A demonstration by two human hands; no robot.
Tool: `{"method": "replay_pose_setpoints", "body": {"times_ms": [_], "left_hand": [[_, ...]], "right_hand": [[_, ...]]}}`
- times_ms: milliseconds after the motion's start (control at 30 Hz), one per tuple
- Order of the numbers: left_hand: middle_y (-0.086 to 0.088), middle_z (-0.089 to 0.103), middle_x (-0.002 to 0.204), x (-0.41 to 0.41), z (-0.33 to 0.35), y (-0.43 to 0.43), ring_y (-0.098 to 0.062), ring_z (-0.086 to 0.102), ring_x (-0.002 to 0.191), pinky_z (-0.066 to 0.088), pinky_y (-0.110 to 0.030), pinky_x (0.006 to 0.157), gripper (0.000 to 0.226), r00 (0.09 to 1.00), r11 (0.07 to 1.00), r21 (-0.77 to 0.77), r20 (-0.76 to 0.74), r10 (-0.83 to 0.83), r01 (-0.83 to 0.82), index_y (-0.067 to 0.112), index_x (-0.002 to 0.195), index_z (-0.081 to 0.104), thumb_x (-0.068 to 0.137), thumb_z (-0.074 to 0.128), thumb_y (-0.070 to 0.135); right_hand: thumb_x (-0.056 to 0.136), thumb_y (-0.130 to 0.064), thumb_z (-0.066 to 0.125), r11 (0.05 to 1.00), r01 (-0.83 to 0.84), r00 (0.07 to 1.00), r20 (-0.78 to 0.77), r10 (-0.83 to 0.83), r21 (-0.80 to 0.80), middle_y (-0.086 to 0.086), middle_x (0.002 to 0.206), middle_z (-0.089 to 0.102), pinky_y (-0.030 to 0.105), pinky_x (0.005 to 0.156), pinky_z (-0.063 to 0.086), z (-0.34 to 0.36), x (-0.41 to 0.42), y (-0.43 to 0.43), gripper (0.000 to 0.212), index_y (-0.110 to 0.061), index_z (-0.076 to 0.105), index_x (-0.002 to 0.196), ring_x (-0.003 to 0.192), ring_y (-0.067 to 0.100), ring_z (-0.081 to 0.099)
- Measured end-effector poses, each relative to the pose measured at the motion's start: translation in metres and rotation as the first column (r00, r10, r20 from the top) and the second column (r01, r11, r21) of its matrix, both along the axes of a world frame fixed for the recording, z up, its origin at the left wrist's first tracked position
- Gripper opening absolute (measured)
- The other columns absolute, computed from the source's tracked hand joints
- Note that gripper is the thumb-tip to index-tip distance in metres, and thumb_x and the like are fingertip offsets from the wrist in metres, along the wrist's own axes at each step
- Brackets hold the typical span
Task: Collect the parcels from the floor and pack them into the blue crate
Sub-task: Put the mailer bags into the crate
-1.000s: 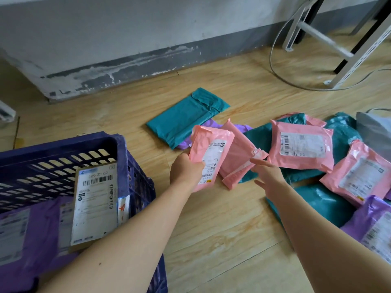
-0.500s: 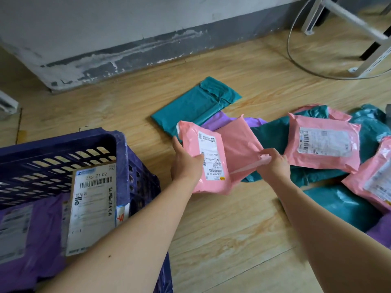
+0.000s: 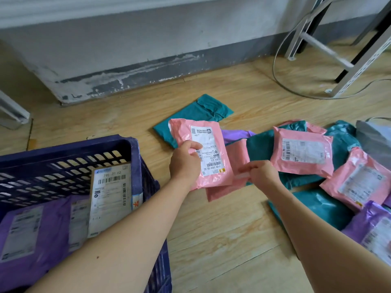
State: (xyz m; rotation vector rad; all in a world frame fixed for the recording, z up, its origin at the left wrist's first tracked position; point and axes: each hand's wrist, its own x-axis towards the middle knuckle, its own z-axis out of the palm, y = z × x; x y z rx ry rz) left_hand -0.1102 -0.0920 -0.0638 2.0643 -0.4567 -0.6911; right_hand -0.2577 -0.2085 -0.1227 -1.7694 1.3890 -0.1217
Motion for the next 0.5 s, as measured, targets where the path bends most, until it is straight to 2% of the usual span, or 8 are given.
{"method": "replay_pose_setpoints", "body": {"times_ms": [67,167,233,300,400,500], "left_hand": [[0.003,0.058,0.118,-0.001,0.014,0.007,-0.018,0.057,0.086,0.047,-0.029,0.073,0.034,1.000,0.999,-0.045,0.011,0.014,-0.013,0.023,0.096,0.064,0.090,0.039,0.002],[0.004,0.055,0.119,-0.003,0.038,0.021,-0.013,0.055,0.081,0.042,-0.025,0.063,0.035,0.999,0.993,-0.112,0.018,0.036,-0.034,0.025,0.095,0.064,0.088,0.039,0.002],[0.005,0.054,0.117,-0.004,0.055,0.031,-0.012,0.053,0.084,0.041,-0.025,0.066,0.036,0.999,0.986,-0.161,0.022,0.050,-0.046,0.024,0.096,0.065,0.087,0.039,0.000],[0.006,0.054,0.112,-0.006,0.072,0.044,-0.007,0.051,0.078,0.044,-0.028,0.070,0.036,0.998,0.975,-0.215,0.021,0.066,-0.060,0.022,0.097,0.065,0.087,0.039,-0.001],[0.007,0.055,0.110,-0.006,0.094,0.069,-0.005,0.053,0.076,0.052,-0.032,0.076,0.034,0.994,0.954,-0.285,0.026,0.106,-0.094,0.023,0.093,0.063,0.088,0.040,-0.001],[0.004,0.053,0.113,-0.006,0.119,0.096,-0.007,0.054,0.083,0.048,-0.015,0.055,0.031,0.988,0.935,-0.327,0.011,0.151,-0.139,0.023,0.093,0.061,0.091,0.041,0.000]], "right_hand": [[0.074,-0.003,0.066,0.997,-0.052,0.999,-0.010,0.051,-0.064,0.002,0.086,0.073,0.027,0.071,0.045,0.019,0.002,0.009,0.021,-0.020,0.077,0.077,0.090,0.021,0.065],[0.078,-0.003,0.062,0.969,-0.133,0.991,-0.021,0.131,-0.207,0.009,0.092,0.072,0.026,0.069,0.042,0.051,0.003,0.028,0.022,-0.010,0.077,0.090,0.091,0.026,0.064],[0.080,-0.001,0.059,0.940,-0.163,0.986,-0.062,0.152,-0.300,0.010,0.098,0.069,0.022,0.067,0.036,0.069,0.002,0.040,0.025,-0.009,0.076,0.096,0.093,0.026,0.062],[0.080,0.003,0.056,0.901,-0.157,0.987,-0.107,0.124,-0.404,0.009,0.100,0.067,0.019,0.066,0.033,0.084,-0.002,0.051,0.029,-0.008,0.075,0.097,0.096,0.026,0.062],[0.078,0.002,0.057,0.833,-0.128,0.990,-0.124,0.073,-0.537,0.016,0.099,0.068,0.028,0.072,0.041,0.111,-0.005,0.068,0.025,-0.005,0.075,0.094,0.094,0.031,0.062],[0.080,-0.007,0.061,0.787,-0.126,0.991,-0.114,0.071,-0.604,0.019,0.097,0.065,0.034,0.084,0.044,0.145,-0.005,0.087,0.019,-0.006,0.075,0.093,0.090,0.035,0.061]]}}
